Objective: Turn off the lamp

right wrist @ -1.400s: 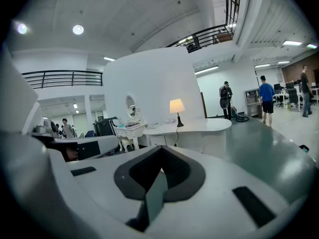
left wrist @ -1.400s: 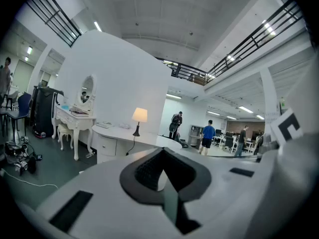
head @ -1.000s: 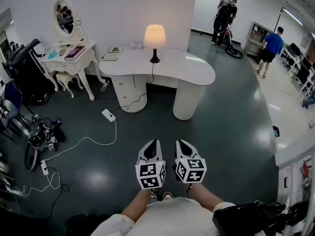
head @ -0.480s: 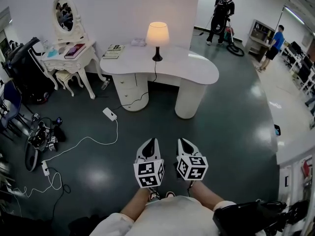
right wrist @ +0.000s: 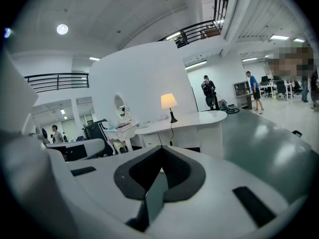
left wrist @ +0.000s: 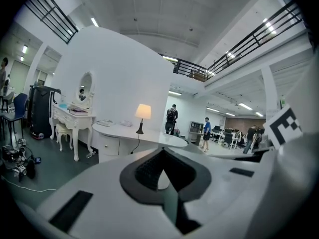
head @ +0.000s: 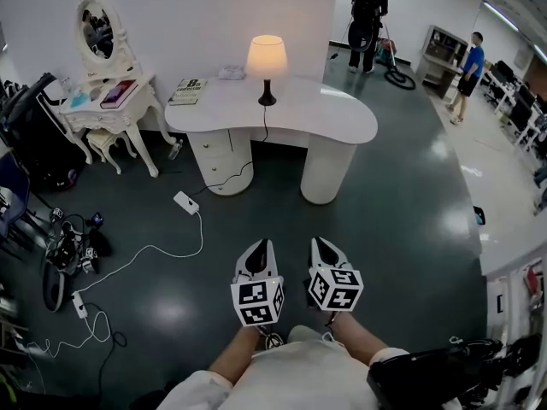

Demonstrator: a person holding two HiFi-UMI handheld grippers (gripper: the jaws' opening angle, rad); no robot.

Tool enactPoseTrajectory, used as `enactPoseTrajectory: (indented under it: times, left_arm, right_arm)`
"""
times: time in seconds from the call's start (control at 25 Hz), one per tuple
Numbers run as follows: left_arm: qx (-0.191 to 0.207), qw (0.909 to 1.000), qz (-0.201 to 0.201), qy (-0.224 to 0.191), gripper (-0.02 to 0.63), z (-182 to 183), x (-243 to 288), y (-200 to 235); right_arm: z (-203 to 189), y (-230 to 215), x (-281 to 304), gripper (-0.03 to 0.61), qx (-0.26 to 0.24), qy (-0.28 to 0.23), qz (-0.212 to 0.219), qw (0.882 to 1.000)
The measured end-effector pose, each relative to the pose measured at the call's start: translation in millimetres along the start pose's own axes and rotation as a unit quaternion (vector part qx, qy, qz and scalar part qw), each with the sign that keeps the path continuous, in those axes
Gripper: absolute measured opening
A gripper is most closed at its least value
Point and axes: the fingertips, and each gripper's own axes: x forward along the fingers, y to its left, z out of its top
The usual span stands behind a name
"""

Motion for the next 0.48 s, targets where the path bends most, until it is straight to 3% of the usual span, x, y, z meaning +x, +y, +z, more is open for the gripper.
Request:
enactPoseTrajectory:
  times: [0.48]
  left_arm:
    - [-0.014, 0.9997, -0.002, 0.018, 0.009, -6.6, 49.6, 12.5]
  right_arm:
    - [0.4, -19.1, 40.8, -0.002, -0.004, 0.019, -0.012, 1.000]
